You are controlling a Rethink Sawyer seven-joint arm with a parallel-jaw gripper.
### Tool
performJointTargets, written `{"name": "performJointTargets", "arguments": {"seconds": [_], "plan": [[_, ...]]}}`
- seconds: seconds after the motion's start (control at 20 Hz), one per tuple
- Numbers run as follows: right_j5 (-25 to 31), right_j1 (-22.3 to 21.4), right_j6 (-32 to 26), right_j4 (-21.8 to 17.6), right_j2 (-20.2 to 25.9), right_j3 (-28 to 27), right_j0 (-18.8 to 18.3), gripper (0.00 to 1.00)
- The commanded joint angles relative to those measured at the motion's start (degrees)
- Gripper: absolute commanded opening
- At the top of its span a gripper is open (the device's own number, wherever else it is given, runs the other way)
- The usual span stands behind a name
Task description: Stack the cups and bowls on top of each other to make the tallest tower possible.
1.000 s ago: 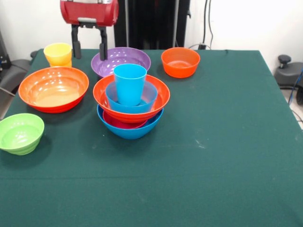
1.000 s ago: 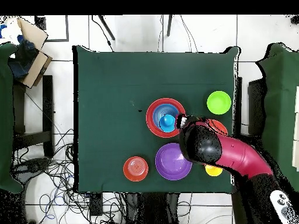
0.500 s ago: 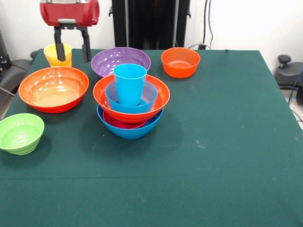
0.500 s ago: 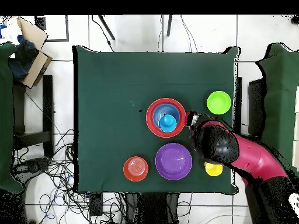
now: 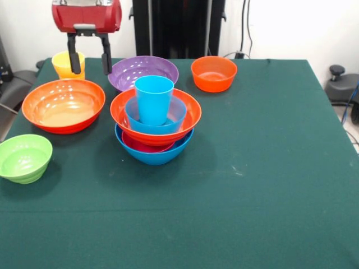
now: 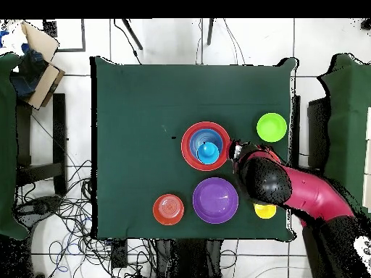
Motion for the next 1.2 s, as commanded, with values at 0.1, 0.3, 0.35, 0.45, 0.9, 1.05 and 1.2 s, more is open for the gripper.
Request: {"name": "performJointTargets", "arguments": {"seconds": [0.1, 0.3, 0.35, 0.45, 0.9, 1.05, 1.2], "plan": [[0.4, 5.9, -2.1, -9.4, -0.8, -5.5, 5.3, 1.00], [1.0, 6.4, -1.1, -9.8, -0.7, -6.0, 5.7, 1.00], [1.4, 6.0, -1.2, -9.5, 0.0, -5.6, 5.2, 1.00], [2.6, 5.0, -2.2, -8.9, 2.0, -4.5, 3.8, 1.00], [14.1, -9.6, -8.4, -1.3, 10.0, 4.8, -4.5, 1.00], [14.8, -8.6, -9.5, -1.4, 12.5, 4.5, -7.1, 1.00], [15.0, -7.4, -10.4, -1.7, 15.2, 4.2, -10.3, 1.00]]}}
